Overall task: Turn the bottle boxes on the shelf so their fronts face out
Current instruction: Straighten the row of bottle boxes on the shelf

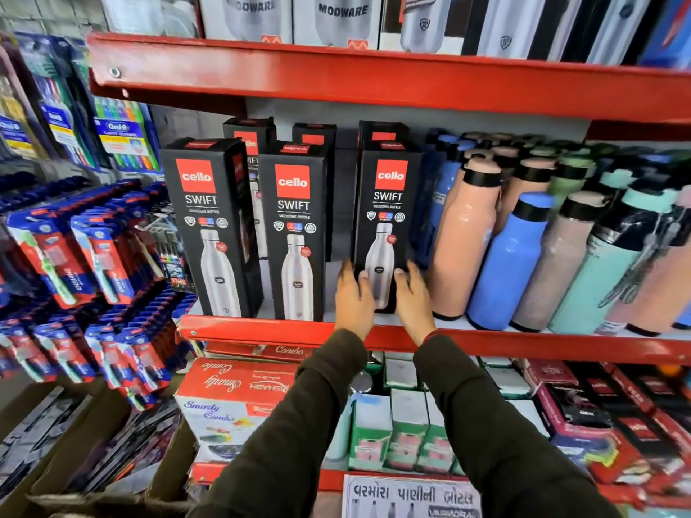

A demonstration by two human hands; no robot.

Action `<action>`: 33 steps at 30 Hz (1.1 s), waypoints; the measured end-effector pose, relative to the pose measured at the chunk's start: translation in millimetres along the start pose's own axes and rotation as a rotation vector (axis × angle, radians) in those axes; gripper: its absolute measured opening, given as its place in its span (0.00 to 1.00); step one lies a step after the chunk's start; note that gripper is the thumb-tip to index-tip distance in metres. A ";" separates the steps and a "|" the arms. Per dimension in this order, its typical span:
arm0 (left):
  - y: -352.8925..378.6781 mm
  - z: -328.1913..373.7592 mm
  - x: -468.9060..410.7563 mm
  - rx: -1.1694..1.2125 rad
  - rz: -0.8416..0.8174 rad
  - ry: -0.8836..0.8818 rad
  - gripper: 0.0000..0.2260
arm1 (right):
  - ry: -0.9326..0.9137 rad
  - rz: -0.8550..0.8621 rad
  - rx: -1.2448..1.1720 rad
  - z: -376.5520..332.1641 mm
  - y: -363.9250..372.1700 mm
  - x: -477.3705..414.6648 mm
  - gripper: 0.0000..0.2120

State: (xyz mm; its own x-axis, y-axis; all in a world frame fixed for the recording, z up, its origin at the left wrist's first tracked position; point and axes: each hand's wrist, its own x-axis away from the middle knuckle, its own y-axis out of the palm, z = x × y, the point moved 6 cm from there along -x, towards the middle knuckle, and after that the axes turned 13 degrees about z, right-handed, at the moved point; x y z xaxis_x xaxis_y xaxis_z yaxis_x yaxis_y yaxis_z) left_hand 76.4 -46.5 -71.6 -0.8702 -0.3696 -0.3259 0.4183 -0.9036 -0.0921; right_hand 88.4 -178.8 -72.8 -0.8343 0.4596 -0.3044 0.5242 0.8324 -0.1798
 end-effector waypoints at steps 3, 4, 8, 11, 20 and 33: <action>2.5 -11.1 -9.7 0.011 0.008 -0.081 0.18 | 0.011 -0.049 -0.001 5.5 2.1 -4.3 0.22; 1.4 -12.5 -11.2 0.011 0.011 -0.078 0.17 | 0.010 -0.052 -0.004 6.2 2.1 -4.6 0.22; -4.4 -14.4 -15.1 -0.022 0.025 -0.059 0.16 | -0.001 -0.045 0.006 6.8 -1.2 -4.5 0.24; -9.7 -14.9 -13.4 -0.063 0.050 -0.039 0.17 | -0.018 -0.052 0.012 6.6 -4.4 -0.5 0.24; -29.7 -11.7 10.9 -0.049 0.085 -0.021 0.18 | -0.094 -0.072 -0.016 -0.3 -19.9 26.4 0.21; -39.0 -7.5 28.6 0.002 0.046 -0.043 0.19 | -0.088 -0.106 0.010 -5.8 -36.0 40.1 0.19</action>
State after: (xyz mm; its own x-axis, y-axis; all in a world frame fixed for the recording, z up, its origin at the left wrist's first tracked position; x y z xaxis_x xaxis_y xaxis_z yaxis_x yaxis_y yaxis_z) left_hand 37.2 -20.3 -84.4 -0.8604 -0.4194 -0.2893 0.4574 -0.8860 -0.0760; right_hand 35.1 -188.5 -73.1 -0.8673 0.3398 -0.3637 0.4358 0.8715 -0.2249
